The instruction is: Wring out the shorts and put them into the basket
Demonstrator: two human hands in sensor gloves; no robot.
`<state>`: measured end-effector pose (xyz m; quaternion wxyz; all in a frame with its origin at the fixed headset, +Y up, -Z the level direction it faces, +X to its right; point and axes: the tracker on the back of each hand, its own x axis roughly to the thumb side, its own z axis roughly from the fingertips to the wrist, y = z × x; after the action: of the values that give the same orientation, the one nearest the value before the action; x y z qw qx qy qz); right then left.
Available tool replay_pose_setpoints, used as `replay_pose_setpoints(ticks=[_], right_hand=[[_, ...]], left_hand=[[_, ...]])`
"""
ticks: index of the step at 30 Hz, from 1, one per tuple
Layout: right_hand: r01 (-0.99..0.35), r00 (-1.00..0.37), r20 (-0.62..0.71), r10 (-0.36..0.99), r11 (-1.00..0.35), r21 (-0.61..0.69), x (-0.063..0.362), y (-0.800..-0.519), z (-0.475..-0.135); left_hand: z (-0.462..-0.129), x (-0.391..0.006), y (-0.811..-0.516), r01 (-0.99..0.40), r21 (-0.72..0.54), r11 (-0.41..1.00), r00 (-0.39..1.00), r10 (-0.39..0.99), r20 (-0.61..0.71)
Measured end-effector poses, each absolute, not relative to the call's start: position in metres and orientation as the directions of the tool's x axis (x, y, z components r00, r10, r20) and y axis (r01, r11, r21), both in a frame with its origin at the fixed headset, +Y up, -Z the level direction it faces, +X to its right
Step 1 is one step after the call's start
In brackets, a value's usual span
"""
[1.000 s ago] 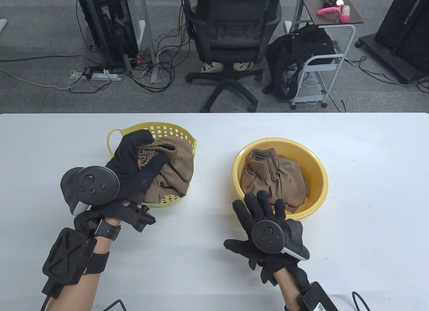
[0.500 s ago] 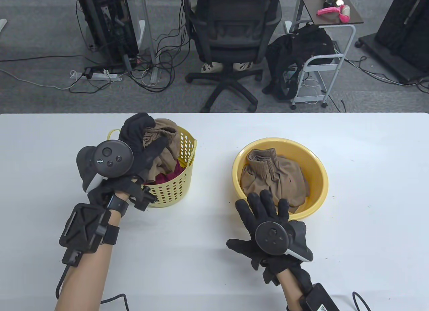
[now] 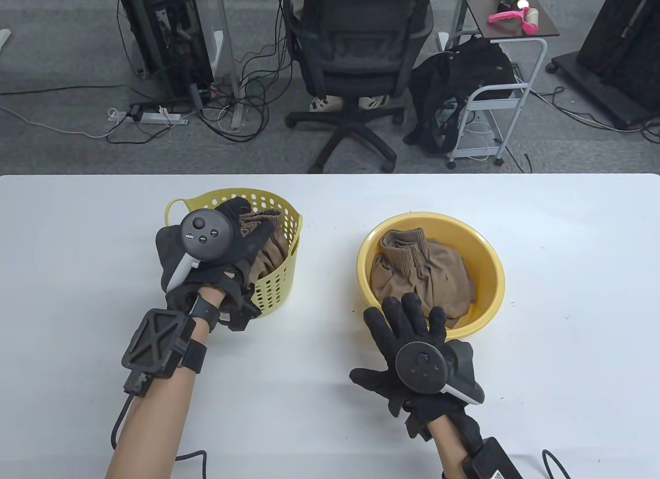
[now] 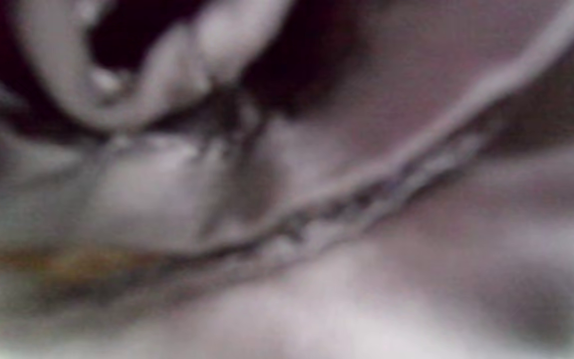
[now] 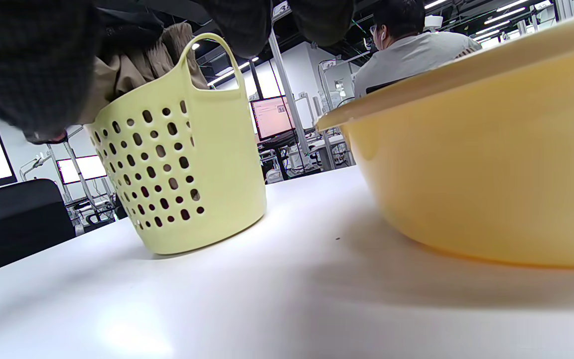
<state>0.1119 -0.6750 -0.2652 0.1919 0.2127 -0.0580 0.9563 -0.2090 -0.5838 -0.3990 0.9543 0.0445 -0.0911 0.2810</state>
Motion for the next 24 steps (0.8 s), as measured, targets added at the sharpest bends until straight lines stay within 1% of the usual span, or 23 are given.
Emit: replay_pose_setpoints(ticks=[3,7,14,17,22,23,24], right_hand=[[-0.392,-0.835,0.429,0.345,-0.919,-0.025,0.112,-0.675,-0.265],[-0.396,-0.834,0.427,0.349,-0.918,-0.023,0.113,-0.674,-0.265],[-0.396,-0.833,0.429,0.350,-0.918,-0.019,0.113,-0.674,-0.264],[-0.399,-0.831,0.429,0.354,-0.917,-0.015,0.114,-0.674,-0.264],[-0.399,-0.831,0.427,0.356,-0.917,-0.011,0.114,-0.674,-0.264],[-0.399,-0.831,0.428,0.356,-0.917,-0.011,0.114,-0.674,-0.264],[-0.399,-0.830,0.429,0.357,-0.917,-0.008,0.113,-0.674,-0.264]], left_hand=[[-0.402,-0.207,-0.588,-0.518,-0.010,0.856,0.841,0.511,0.176],[-0.404,-0.207,-0.589,-0.412,-0.044,0.910,0.899,0.414,0.141],[-0.407,-0.207,-0.593,-0.325,-0.118,0.938,0.930,0.340,0.139],[-0.409,-0.207,-0.596,-0.275,-0.193,0.942,0.940,0.306,0.150],[-0.405,-0.205,-0.592,-0.293,-0.154,0.944,0.931,0.319,0.178],[-0.403,-0.204,-0.590,-0.292,-0.135,0.947,0.926,0.315,0.209],[-0.399,-0.202,-0.585,-0.288,-0.081,0.954,0.918,0.300,0.261]])
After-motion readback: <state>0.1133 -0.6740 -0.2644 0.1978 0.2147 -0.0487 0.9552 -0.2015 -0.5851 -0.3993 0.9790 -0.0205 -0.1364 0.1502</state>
